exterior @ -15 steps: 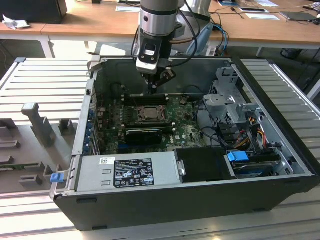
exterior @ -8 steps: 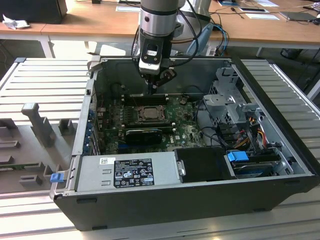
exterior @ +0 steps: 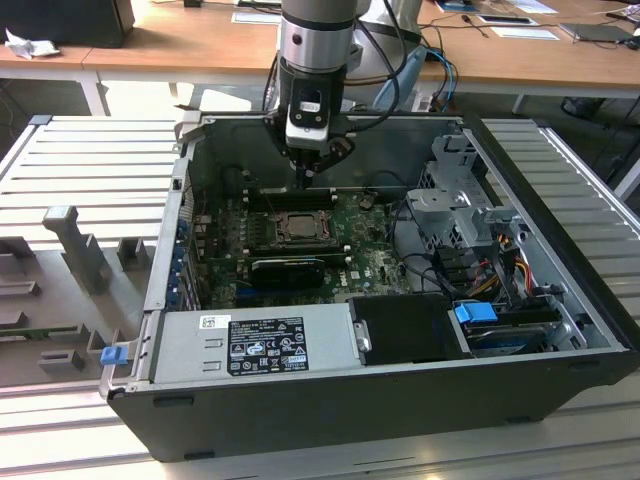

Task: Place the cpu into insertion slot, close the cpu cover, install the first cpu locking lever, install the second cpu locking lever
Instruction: 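Install the first cpu locking lever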

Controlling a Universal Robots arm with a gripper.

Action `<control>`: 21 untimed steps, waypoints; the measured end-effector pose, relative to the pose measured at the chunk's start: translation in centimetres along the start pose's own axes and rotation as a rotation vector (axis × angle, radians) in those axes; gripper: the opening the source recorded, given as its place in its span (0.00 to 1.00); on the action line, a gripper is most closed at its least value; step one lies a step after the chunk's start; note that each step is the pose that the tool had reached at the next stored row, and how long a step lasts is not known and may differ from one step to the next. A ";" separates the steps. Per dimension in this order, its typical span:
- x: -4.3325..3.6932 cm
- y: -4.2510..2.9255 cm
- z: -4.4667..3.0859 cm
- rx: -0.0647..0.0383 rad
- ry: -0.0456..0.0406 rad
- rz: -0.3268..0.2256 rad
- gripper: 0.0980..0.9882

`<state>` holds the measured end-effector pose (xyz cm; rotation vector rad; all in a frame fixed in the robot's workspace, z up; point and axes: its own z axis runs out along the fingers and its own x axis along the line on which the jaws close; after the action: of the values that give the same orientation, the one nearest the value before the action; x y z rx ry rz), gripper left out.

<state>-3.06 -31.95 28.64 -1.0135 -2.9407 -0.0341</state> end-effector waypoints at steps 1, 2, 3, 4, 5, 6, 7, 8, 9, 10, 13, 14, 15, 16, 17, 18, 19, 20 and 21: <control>0.00 0.00 0.00 0.000 0.0001 -0.005 0.01; 0.00 -0.01 0.00 0.000 0.0001 -0.011 0.01; 0.00 -0.01 0.00 0.001 0.0002 -0.018 0.01; 0.00 -0.01 -0.01 0.001 0.0003 -0.031 0.01; 0.00 -0.01 0.00 0.002 0.0004 -0.040 0.01; 0.00 -0.01 0.00 0.002 0.0005 -0.048 0.01; 0.00 -0.01 0.00 0.002 0.0007 -0.062 0.01; 0.00 -0.01 0.00 0.003 0.0008 -0.080 0.01; 0.00 -0.01 0.00 0.003 0.0010 -0.096 0.01; 0.00 -0.01 0.00 0.004 0.0012 -0.112 0.01; 0.00 -0.01 0.00 0.005 0.0015 -0.142 0.01; 0.00 -0.01 0.00 0.006 0.0017 -0.158 0.01; 0.00 -0.01 0.00 0.006 0.0019 -0.180 0.01; 0.00 -0.01 0.00 0.007 0.0019 -0.193 0.01; 0.00 -0.01 0.00 0.007 0.0019 -0.212 0.01; -0.01 -0.01 0.00 0.008 0.0016 -0.219 0.01; -0.01 -0.01 0.00 0.007 0.0009 -0.226 0.01; -0.01 -0.01 0.00 0.007 0.0003 -0.234 0.01; 0.00 -0.01 0.00 0.007 0.0003 -0.241 0.01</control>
<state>-3.06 -31.96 28.64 -0.6527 -3.0415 -0.0292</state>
